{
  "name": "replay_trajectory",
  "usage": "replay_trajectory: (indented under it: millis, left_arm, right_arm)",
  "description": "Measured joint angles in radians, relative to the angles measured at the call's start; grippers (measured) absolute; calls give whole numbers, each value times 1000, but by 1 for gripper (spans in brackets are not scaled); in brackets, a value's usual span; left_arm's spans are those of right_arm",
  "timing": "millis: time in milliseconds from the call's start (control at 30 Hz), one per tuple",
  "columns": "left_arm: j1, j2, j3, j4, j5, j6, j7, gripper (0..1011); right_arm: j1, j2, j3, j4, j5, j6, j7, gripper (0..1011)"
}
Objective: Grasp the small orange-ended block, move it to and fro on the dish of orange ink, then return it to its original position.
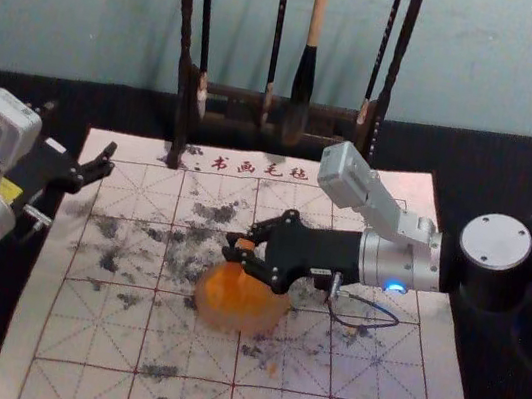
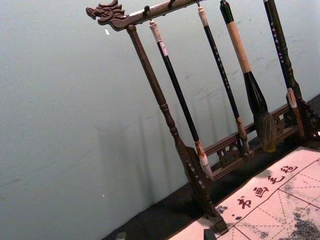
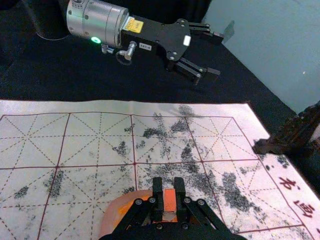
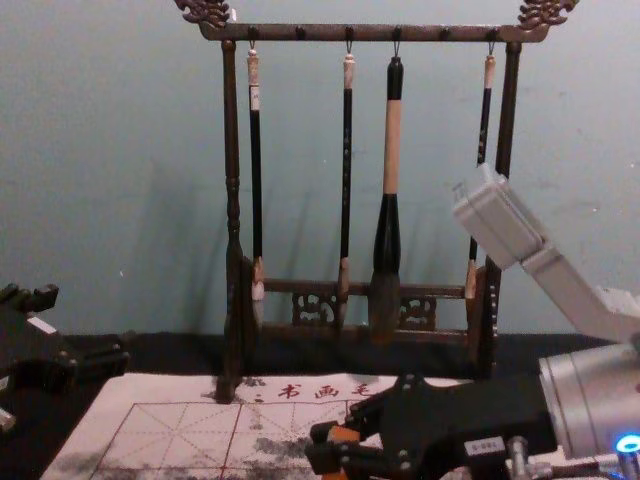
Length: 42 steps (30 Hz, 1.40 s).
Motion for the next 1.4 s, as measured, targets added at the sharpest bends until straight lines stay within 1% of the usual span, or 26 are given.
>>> replay_trajectory:
  millis: [667, 867, 1000, 1033, 1133, 1200, 1267, 1300, 1400]
  left_arm:
    - [0, 0, 0, 0, 0, 0, 0, 1001]
    - [0, 0, 0, 0, 0, 0, 0, 1001]
    - [0, 0, 0, 0, 0, 0, 0, 1001]
    - [0, 0, 0, 0, 0, 0, 0, 1001]
    - [0, 0, 0, 0, 0, 0, 0, 1001]
    - [0, 0, 0, 0, 0, 0, 0, 1001]
    - [0, 0, 0, 0, 0, 0, 0, 1001]
    - [0, 0, 0, 0, 0, 0, 0, 1001]
    - [0, 0, 0, 0, 0, 0, 0, 1001]
  right_arm:
    - [-19, 31, 22, -39, 2, 8, -18, 134]
    - [-29, 51, 34, -77, 6, 7, -23, 133]
    - [-42, 77, 46, -129, 12, 5, -29, 133]
    - [-42, 77, 46, -129, 12, 5, -29, 133]
    - [-54, 102, 54, -172, 15, 5, -33, 133]
    - [-66, 129, 63, -216, 19, 4, -38, 133]
    - [-74, 145, 70, -240, 20, 4, -41, 133]
    - [-82, 161, 78, -263, 23, 4, -45, 133]
    - [-95, 185, 89, -295, 28, 3, -51, 133]
